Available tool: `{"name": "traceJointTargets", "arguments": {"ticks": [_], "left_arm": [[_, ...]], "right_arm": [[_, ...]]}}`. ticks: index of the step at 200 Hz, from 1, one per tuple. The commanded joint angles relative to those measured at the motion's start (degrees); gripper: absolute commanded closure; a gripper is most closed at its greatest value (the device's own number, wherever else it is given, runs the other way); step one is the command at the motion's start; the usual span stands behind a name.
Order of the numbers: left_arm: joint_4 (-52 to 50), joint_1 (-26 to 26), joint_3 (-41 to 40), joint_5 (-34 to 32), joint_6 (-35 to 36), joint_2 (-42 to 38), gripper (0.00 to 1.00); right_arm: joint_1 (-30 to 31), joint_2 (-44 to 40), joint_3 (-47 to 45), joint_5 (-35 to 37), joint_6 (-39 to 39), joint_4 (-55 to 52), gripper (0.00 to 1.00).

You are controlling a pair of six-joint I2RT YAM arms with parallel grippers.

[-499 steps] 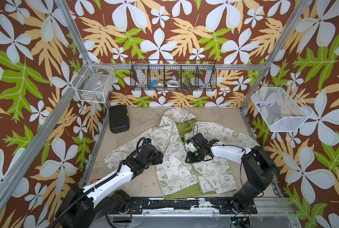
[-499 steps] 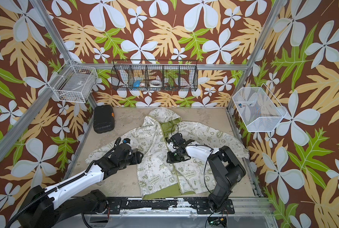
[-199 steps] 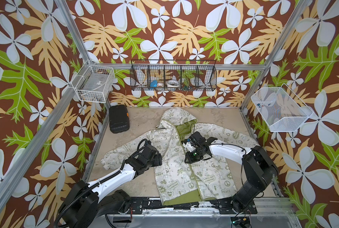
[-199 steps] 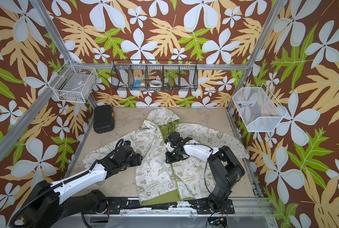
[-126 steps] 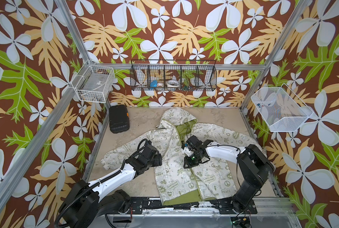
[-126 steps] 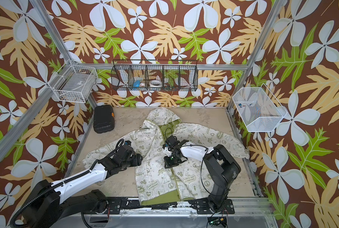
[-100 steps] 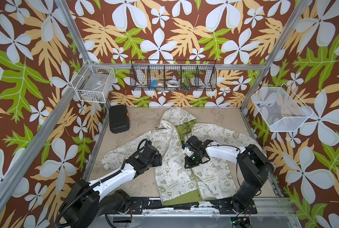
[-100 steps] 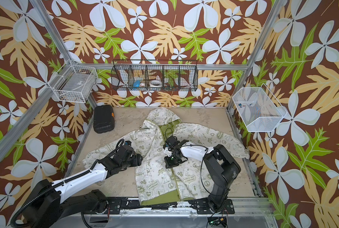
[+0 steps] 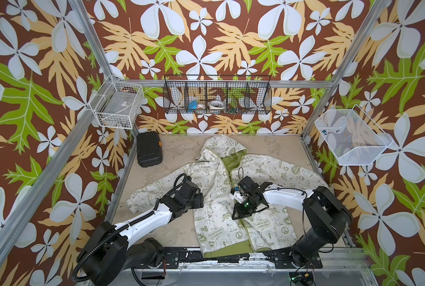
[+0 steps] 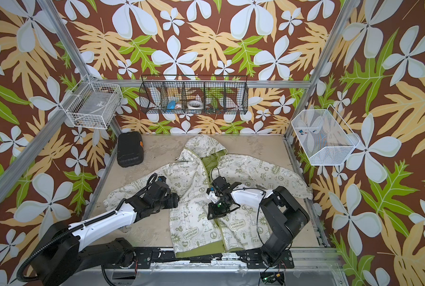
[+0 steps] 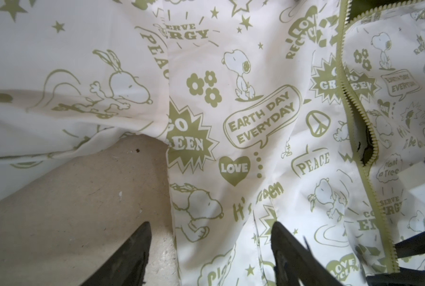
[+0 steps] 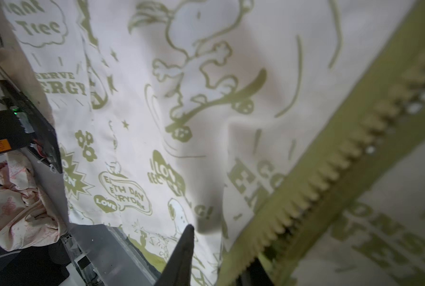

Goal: Unzip the jacket
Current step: Smooth out the jacket at the center of the board.

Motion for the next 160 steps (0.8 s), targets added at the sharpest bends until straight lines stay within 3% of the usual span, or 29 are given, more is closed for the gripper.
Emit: {"name": "traceJointTargets", "arguments": {"ticks": [1,51,97,115,131,160], "left_arm": [[1.12,0.09,0.77,0.12,0.95,0.15,0.23],[0.78,0.04,1.75,-0.20,2.63,0.11,0.23],[1.78,0.13,2.46,-1.69,3.99,0.72,0.23],[2.26,0.13,4.30,-2.92,5.47,2.54,0.23],[2.26,0.43,7.12,-3.97,7.42,5.20,0.21],[1.78,4.29,14.87,-2.80,10.39,12.30,0.21]], "right_arm": [[0.04,-0.27,-0.64,3.94,0.20,-1.60,0.70],[0.07,-9.48,-6.28,-6.91,6.67,2.48,0.88],[0.94,-14.12,-16.54,-4.89,8.55,2.15,0.90],[0.98,-16.11,-18.33,-2.13,9.12,0.50,0.79],[0.99,-19.08,-16.37,2.56,9.63,-3.28,0.60],[-2.32,-20.15,-3.03,15.16,8.07,-10.80,0.52]]}}
